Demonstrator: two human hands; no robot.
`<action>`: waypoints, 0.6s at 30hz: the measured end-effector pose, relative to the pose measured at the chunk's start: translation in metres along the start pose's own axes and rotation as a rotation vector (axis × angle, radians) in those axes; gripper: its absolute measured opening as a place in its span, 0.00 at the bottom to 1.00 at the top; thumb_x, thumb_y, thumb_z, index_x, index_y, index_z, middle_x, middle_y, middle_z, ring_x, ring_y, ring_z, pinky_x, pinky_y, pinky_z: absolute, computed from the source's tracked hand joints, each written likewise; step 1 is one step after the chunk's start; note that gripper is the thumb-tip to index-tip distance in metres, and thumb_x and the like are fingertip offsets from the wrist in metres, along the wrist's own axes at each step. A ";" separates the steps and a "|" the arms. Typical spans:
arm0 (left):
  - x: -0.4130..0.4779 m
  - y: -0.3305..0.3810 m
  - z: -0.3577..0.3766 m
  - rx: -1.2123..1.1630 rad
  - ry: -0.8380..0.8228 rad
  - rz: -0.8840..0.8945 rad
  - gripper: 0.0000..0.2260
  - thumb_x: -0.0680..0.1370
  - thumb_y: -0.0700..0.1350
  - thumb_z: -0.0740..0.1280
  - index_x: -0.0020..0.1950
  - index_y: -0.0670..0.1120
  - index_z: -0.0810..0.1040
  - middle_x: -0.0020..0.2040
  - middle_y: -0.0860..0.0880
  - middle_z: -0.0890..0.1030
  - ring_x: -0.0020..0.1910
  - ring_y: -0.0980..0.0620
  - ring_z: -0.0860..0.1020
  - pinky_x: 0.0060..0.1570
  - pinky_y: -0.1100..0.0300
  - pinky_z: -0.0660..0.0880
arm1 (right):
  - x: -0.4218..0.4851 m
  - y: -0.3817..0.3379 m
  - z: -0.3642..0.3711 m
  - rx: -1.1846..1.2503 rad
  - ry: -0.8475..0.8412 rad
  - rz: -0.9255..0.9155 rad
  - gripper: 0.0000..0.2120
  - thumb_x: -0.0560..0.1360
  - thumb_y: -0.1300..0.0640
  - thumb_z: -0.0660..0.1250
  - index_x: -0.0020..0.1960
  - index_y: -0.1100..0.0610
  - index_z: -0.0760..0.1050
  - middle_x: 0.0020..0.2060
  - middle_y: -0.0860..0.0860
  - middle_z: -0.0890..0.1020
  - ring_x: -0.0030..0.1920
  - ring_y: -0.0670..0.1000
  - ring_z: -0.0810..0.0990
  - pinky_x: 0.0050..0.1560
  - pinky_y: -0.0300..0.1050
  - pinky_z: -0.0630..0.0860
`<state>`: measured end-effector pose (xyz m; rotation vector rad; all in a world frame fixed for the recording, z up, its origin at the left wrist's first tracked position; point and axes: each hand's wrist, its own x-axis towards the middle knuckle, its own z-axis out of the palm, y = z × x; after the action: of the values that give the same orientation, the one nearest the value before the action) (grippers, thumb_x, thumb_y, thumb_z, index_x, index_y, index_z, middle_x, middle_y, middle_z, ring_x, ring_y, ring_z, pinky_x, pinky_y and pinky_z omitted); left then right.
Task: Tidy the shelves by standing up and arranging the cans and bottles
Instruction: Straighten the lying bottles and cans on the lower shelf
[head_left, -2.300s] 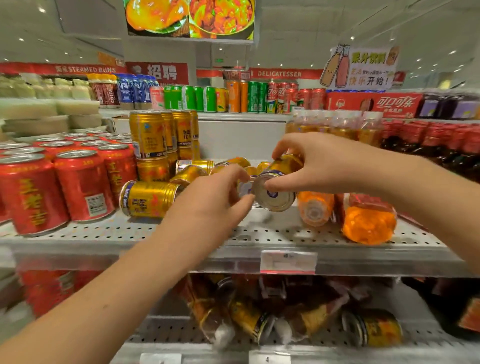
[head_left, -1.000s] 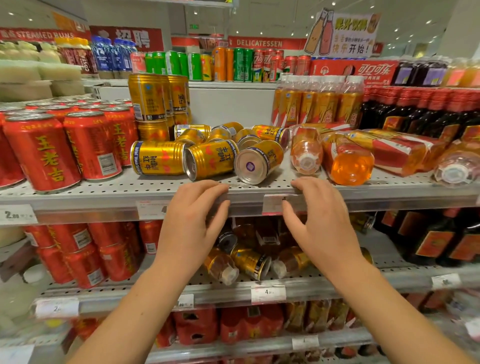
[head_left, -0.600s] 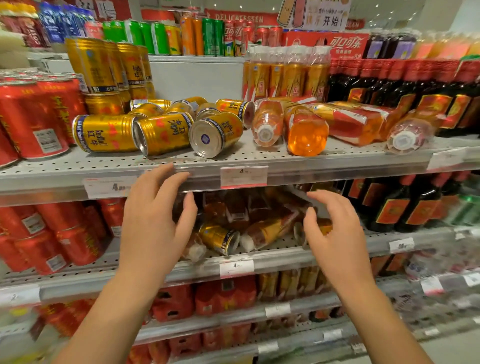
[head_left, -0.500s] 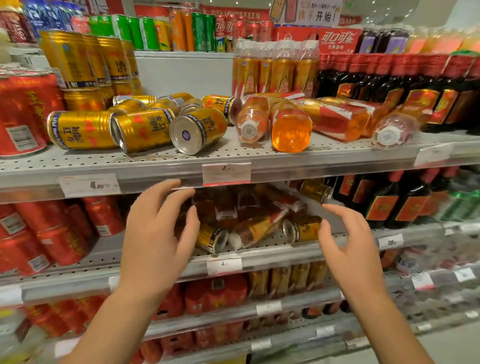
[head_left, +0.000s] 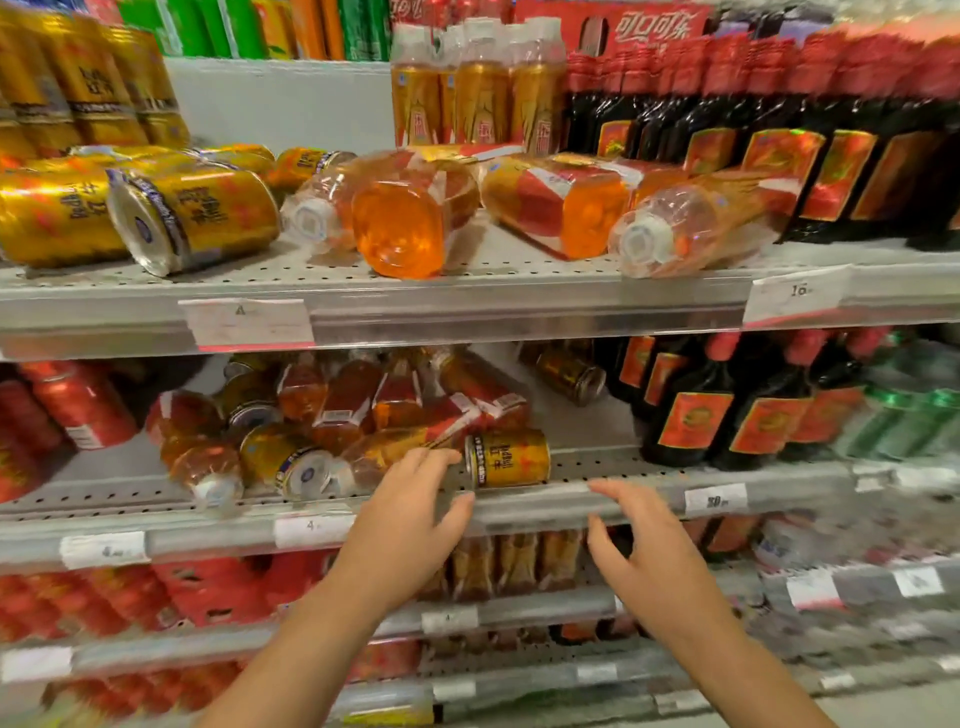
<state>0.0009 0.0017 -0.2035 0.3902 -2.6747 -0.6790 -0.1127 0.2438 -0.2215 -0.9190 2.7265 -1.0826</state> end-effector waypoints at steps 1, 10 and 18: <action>0.007 0.007 0.006 0.019 -0.013 0.003 0.21 0.81 0.59 0.63 0.73 0.55 0.68 0.64 0.61 0.70 0.66 0.60 0.69 0.60 0.65 0.65 | 0.005 0.006 -0.003 -0.002 -0.008 -0.004 0.20 0.81 0.46 0.62 0.72 0.38 0.66 0.65 0.31 0.67 0.63 0.32 0.65 0.62 0.34 0.66; 0.050 0.027 0.024 0.211 -0.124 -0.008 0.31 0.79 0.65 0.61 0.79 0.56 0.62 0.73 0.54 0.67 0.70 0.51 0.68 0.65 0.54 0.74 | 0.108 0.016 -0.011 -0.057 0.072 -0.098 0.22 0.80 0.50 0.63 0.73 0.46 0.66 0.65 0.49 0.71 0.54 0.47 0.78 0.50 0.42 0.76; 0.056 0.010 0.033 0.229 -0.121 -0.001 0.29 0.79 0.66 0.60 0.79 0.60 0.61 0.74 0.58 0.65 0.56 0.56 0.78 0.55 0.57 0.78 | 0.198 0.026 0.011 -0.279 0.131 -0.057 0.30 0.78 0.54 0.66 0.78 0.56 0.62 0.74 0.59 0.65 0.73 0.61 0.64 0.71 0.53 0.64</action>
<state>-0.0644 0.0040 -0.2102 0.4213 -2.8780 -0.4082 -0.2848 0.1428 -0.2169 -0.9976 3.0324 -0.8094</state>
